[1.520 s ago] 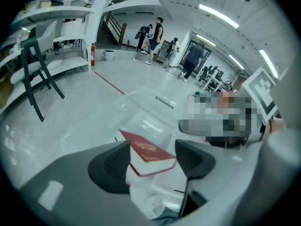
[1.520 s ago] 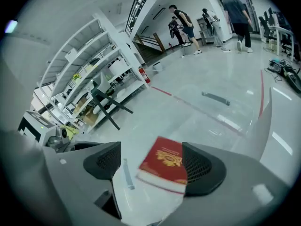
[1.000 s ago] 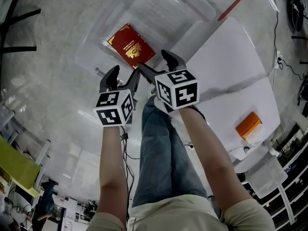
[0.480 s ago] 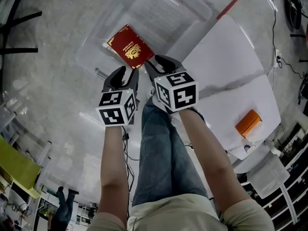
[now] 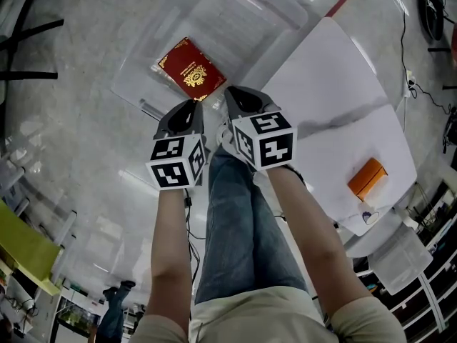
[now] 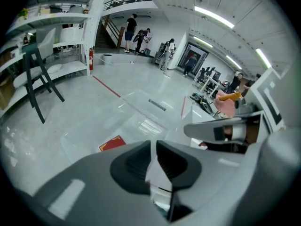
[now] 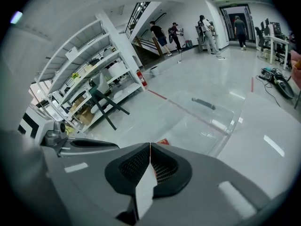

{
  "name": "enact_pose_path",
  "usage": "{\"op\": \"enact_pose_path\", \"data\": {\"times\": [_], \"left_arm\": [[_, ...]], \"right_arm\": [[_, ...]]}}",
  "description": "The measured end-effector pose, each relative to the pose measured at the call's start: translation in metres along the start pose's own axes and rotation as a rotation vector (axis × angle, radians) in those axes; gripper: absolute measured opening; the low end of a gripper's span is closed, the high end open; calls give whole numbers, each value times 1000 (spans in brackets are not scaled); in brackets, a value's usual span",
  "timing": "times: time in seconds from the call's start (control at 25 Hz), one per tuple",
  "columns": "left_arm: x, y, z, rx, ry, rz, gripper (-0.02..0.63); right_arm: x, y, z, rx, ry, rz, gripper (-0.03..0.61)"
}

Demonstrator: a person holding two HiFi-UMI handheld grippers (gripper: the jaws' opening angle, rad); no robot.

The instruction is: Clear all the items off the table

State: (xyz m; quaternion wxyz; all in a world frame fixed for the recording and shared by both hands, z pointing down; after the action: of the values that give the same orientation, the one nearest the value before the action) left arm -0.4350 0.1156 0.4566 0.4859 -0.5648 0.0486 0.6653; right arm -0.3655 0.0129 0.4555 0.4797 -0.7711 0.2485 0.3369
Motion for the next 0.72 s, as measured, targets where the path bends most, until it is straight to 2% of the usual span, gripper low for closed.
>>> {"op": "enact_pose_path", "data": {"times": [0.28, 0.52, 0.72], "left_arm": [[11, -6, -15, -18, 7, -15, 11], [23, -13, -29, -55, -10, -33, 8], [34, -16, -39, -45, -34, -38, 8]], "right_arm": [[22, -7, 3, -11, -19, -28, -2], [41, -16, 7, -24, -28, -54, -2], [57, -22, 11, -35, -31, -71, -2]]}}
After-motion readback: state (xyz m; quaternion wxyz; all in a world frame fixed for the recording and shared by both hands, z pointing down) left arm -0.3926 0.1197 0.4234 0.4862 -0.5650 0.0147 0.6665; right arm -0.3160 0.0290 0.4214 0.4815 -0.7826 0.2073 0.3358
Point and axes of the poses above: the fingertips, and each gripper's own axes: x backward along the fingers, z to its left, y out of its top, the point moved 5 cm from there along x, backward along the fingers, and after that the axes turned 8 degrees about x, right-handed, at the moved point
